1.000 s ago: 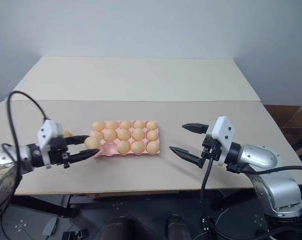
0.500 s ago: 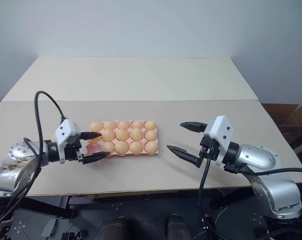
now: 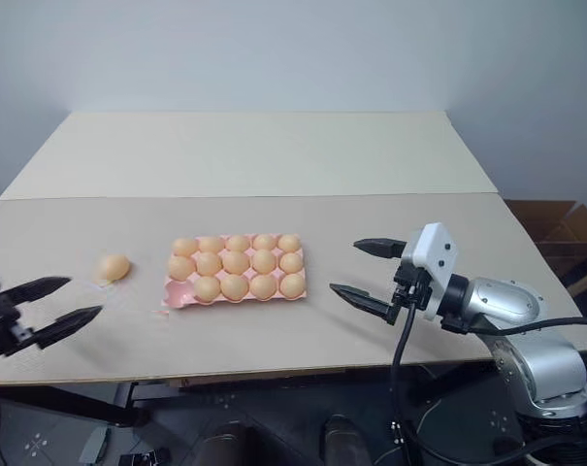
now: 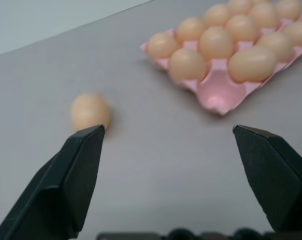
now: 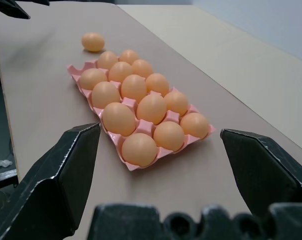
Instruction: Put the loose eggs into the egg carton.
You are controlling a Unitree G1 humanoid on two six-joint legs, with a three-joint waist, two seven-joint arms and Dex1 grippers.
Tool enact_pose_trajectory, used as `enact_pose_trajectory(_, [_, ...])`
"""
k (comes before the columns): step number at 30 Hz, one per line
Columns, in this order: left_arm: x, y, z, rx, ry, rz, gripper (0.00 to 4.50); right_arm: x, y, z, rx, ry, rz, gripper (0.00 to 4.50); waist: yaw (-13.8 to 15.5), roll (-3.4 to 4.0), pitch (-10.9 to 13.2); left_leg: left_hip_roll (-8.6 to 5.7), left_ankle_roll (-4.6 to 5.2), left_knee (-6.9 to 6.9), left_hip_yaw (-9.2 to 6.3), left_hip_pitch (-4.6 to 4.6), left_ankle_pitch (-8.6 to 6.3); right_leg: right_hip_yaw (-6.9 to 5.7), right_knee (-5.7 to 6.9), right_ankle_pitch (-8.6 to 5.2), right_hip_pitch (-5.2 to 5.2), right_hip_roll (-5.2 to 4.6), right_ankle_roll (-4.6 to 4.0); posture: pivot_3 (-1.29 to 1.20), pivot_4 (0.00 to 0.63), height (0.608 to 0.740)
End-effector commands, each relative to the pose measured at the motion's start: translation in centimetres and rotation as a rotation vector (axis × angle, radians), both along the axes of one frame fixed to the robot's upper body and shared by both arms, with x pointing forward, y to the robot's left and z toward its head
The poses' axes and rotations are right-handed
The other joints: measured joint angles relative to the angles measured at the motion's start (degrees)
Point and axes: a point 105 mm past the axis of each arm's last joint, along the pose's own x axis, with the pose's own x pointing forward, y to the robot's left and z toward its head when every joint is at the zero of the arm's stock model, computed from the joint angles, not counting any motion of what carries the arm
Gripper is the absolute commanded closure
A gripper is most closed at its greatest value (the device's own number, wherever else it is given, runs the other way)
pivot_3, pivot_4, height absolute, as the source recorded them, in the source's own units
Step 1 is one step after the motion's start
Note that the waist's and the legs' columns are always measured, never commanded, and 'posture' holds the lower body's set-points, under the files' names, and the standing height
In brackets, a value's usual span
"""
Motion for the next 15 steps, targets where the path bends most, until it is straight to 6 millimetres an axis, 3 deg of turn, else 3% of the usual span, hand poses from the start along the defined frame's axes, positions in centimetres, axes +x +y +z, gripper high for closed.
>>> enact_pose_trajectory(1, [-2.0,1.1,0.9,0.037,-0.045,0.093,0.03,0.2,-0.9,1.2,-0.007,-0.054,-0.001,0.00,0.23,-0.01,-0.01,0.00,0.00,0.00,0.01,0.00,0.00,0.01,-0.01,-0.03,0.01,-0.01,-0.04,0.00,0.150,0.740])
enact_pose_trajectory(8, [-3.0,1.1,0.2,0.006,-0.025,0.140,0.03,0.4,-1.5,1.3,-0.016,-0.048,-0.010,0.00,0.83,-0.02,-0.01,0.00,0.00,0.00,0.02,0.02,0.00,0.02,0.00,-0.06,0.00,0.01,-0.02,0.00,0.150,0.740])
enact_pose_trajectory(15, [0.1,0.7,-0.3,-0.018,-0.022,0.179,0.03,0.4,-1.4,1.5,-0.013,-0.060,-0.016,0.00,0.92,-0.01,-0.02,-0.01,0.00,0.00,0.01,0.01,0.00,0.02,0.03,-0.05,0.01,0.04,-0.05,0.00,0.150,0.740])
